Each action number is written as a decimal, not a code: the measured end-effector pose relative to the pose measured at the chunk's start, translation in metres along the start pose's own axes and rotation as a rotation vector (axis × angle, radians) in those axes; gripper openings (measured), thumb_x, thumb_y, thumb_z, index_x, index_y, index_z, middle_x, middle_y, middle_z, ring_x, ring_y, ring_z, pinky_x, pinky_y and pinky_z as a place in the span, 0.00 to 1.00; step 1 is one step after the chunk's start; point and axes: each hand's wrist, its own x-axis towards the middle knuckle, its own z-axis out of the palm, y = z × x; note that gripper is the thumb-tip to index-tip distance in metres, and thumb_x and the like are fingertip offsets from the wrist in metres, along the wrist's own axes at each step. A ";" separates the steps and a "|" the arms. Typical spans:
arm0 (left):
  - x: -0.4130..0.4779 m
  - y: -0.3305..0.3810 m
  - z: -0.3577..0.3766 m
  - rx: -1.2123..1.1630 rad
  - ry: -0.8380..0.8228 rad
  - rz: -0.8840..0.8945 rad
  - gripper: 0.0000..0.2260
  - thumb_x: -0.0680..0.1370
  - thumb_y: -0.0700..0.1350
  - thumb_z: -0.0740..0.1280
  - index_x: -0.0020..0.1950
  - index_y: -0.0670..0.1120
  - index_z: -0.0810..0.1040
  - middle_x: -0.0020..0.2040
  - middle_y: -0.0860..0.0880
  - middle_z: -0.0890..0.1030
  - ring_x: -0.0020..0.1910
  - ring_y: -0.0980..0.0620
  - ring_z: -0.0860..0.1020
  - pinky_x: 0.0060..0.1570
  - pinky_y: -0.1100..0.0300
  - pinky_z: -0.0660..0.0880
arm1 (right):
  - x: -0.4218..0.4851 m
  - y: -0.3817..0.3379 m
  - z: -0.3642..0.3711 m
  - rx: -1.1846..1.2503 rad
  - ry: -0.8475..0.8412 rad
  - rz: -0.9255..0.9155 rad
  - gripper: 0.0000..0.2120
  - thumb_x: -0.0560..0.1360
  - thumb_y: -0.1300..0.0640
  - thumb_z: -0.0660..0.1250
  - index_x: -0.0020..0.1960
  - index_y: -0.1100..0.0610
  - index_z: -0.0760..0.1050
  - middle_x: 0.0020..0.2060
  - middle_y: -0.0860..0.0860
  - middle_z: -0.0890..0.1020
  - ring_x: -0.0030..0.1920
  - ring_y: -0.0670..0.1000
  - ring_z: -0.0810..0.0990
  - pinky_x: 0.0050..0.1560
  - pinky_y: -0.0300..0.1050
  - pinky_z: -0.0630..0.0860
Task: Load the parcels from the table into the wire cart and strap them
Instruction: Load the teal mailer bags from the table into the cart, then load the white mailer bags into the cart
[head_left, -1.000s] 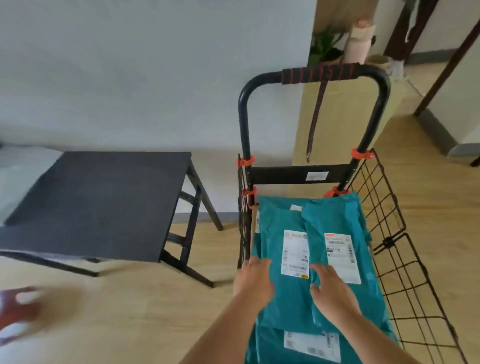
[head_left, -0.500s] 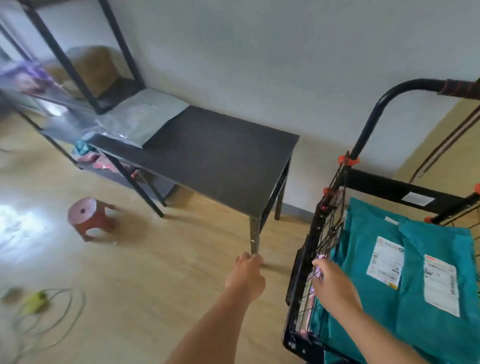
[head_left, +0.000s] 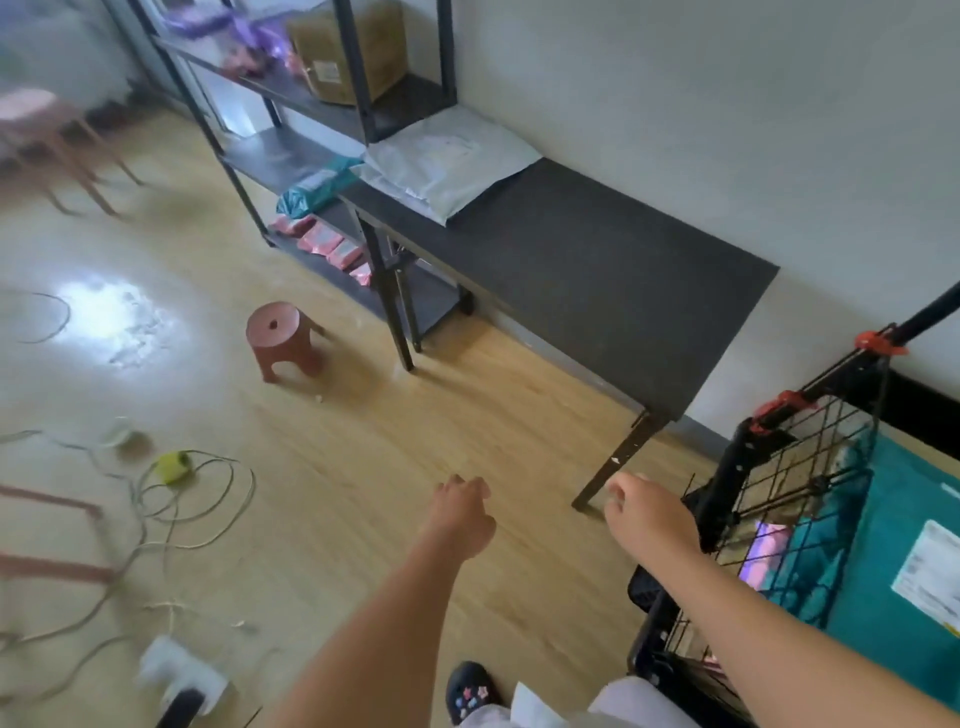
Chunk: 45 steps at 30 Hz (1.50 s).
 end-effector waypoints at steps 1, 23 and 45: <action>0.000 -0.008 -0.005 -0.008 0.010 -0.008 0.21 0.77 0.42 0.64 0.70 0.50 0.71 0.67 0.45 0.70 0.67 0.44 0.68 0.65 0.55 0.66 | 0.003 -0.010 0.000 -0.016 -0.017 -0.020 0.10 0.82 0.54 0.58 0.59 0.50 0.75 0.56 0.47 0.78 0.49 0.49 0.77 0.48 0.47 0.79; 0.188 -0.034 -0.168 -0.091 0.122 -0.165 0.18 0.78 0.44 0.63 0.68 0.52 0.72 0.66 0.49 0.72 0.66 0.48 0.69 0.65 0.55 0.68 | 0.249 -0.175 -0.064 0.107 -0.146 -0.147 0.08 0.80 0.52 0.58 0.48 0.45 0.76 0.40 0.41 0.80 0.39 0.44 0.80 0.42 0.45 0.81; 0.367 -0.015 -0.307 -0.033 0.207 -0.053 0.17 0.77 0.42 0.63 0.66 0.53 0.74 0.63 0.51 0.72 0.60 0.52 0.72 0.50 0.61 0.73 | 0.427 -0.257 -0.134 0.180 -0.155 -0.038 0.08 0.81 0.53 0.59 0.48 0.45 0.76 0.41 0.42 0.80 0.39 0.44 0.79 0.34 0.40 0.75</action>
